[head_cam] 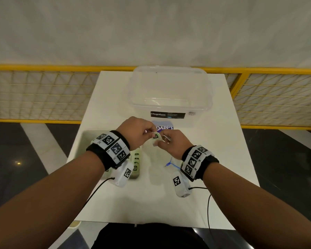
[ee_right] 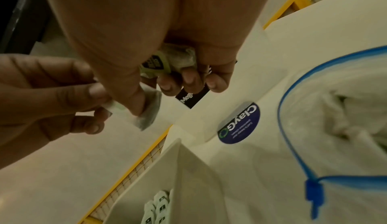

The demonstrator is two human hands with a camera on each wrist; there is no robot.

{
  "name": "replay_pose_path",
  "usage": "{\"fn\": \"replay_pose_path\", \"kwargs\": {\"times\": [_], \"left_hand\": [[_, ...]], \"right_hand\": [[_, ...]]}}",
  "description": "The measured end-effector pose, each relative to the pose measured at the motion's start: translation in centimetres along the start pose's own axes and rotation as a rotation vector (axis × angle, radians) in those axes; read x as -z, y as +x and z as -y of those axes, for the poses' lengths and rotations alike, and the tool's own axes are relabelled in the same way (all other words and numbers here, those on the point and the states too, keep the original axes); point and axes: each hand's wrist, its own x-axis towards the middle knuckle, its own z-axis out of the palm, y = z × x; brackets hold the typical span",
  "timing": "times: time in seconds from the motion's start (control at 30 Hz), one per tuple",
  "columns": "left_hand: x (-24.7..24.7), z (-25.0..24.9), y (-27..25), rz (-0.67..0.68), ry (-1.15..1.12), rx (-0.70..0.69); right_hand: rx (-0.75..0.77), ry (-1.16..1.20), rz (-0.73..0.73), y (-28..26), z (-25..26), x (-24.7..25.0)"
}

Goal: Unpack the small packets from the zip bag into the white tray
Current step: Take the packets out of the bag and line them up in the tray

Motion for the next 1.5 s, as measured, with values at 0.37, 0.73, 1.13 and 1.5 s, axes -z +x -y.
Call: {"fn": "replay_pose_path", "kwargs": {"times": [0.37, 0.73, 1.13, 1.5], "left_hand": [[7.3, 7.4, -5.0, 0.039, 0.136, 0.081], [0.5, 15.4, -7.1, 0.797, 0.515, 0.151], [-5.5, 21.6, -3.8, 0.782, 0.751, 0.096], [3.3, 14.0, -4.4, 0.255, -0.106, 0.027]], "right_hand": [[-0.122, 0.162, 0.019, 2.2, 4.9, -5.1], [-0.180, 0.175, 0.077, 2.8, 5.3, -8.1], [-0.247, 0.293, 0.063, 3.1, 4.3, -9.7], [-0.257, 0.311, 0.077, 4.0, 5.7, -11.2]]}}
